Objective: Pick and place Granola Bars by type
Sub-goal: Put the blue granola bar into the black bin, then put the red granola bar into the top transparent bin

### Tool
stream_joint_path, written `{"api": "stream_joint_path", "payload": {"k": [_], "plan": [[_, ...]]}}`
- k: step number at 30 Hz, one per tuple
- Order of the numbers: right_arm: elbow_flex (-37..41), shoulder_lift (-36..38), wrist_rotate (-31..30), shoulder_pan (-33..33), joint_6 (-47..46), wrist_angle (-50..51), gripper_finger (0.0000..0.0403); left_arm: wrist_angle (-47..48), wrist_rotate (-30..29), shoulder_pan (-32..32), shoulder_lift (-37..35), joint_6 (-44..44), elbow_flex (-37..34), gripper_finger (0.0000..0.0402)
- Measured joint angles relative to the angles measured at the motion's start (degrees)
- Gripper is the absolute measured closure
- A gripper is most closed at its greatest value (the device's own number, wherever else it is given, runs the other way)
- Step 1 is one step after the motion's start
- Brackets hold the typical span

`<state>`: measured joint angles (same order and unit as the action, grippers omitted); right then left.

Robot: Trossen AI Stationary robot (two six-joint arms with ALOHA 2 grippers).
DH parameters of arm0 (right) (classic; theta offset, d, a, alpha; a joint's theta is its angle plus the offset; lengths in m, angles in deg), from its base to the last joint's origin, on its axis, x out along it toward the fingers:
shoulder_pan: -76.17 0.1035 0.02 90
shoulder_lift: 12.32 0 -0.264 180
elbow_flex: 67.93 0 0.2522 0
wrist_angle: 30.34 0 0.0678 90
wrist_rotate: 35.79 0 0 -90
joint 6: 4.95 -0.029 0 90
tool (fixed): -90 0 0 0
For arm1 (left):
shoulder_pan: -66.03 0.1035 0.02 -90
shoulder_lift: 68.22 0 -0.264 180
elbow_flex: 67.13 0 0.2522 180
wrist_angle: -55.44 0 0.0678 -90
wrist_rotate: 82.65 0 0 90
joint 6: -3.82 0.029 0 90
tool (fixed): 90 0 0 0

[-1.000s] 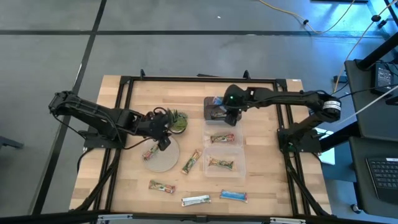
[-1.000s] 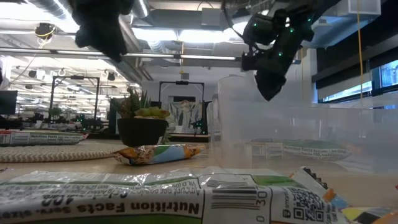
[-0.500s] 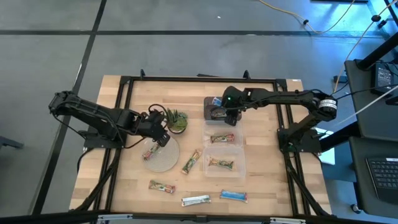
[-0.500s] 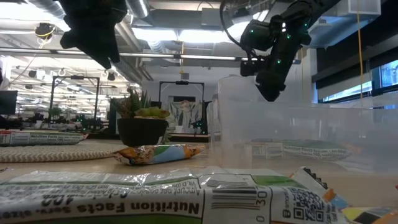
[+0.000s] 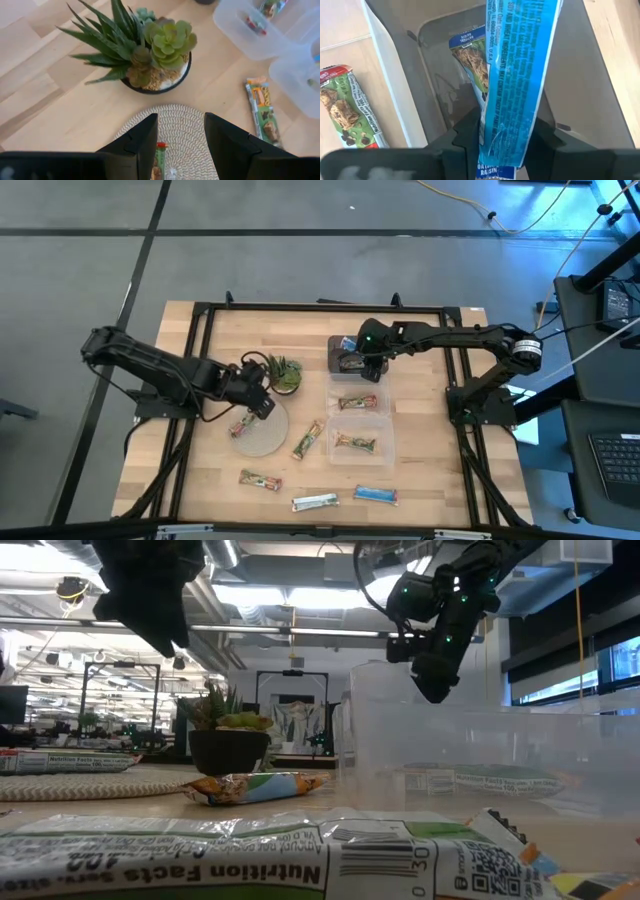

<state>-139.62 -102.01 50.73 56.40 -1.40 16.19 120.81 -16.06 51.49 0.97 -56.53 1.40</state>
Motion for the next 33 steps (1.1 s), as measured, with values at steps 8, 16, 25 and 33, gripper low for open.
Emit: {"api": "stream_joint_path", "payload": {"k": [8, 16, 25, 33], "plan": [[0.0, 0.0, 0.1, 0.0, 0.0, 0.0, 0.028, 0.4, -0.5, -2.7, 3.6, -2.7, 0.0, 0.0223], [0.0, 0.0, 0.2, 0.0, -0.2, 0.2, 0.023, 2.9, -0.8, -4.2, 5.4, -6.6, 0.0, 0.0179], [0.0, 0.0, 0.1, 0.0, -1.1, 0.6, 0.019, 3.1, 0.5, -5.9, 5.5, -8.1, 0.0, 0.0148], [0.0, 0.1, 0.1, 0.0, -2.5, 0.6, 0.0189, 7.1, 2.6, -6.5, 6.2, -15.4, 0.0, 0.0105]]}}
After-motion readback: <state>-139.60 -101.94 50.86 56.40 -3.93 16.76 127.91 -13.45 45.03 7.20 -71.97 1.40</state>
